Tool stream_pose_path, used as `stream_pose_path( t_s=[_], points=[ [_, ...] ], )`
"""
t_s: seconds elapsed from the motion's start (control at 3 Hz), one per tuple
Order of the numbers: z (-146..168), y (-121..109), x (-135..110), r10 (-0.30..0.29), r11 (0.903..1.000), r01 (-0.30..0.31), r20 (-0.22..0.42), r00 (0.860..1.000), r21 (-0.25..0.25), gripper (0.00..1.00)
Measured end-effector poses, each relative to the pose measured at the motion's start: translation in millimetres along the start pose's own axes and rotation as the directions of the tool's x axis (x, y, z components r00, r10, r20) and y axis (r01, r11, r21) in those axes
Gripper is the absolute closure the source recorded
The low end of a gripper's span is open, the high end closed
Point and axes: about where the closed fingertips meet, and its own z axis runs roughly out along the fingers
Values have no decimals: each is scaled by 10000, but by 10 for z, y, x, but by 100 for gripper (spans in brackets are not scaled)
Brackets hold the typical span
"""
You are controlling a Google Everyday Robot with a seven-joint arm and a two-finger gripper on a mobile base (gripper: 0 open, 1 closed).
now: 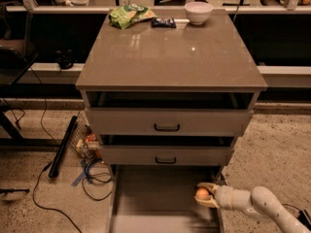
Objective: Pick orange from bottom drawer and place on counter
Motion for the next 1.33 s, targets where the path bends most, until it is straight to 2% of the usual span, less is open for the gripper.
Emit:
stream_pose_path(
  t_s=[0.33, 0.67, 1.0, 1.33],
  points=[
    [-179, -39, -228, -333, 9994, 328, 361, 9988, 142, 100],
    [-612, 48, -782, -1162, 9932, 1157, 1048, 9877, 105, 100],
    [-1088, 90, -1367, -1970, 9804, 1945, 1579, 9676, 310, 100],
    [-1492, 29, -1887, -2235, 9743, 2240, 2352, 9459, 250, 100]
  ],
)
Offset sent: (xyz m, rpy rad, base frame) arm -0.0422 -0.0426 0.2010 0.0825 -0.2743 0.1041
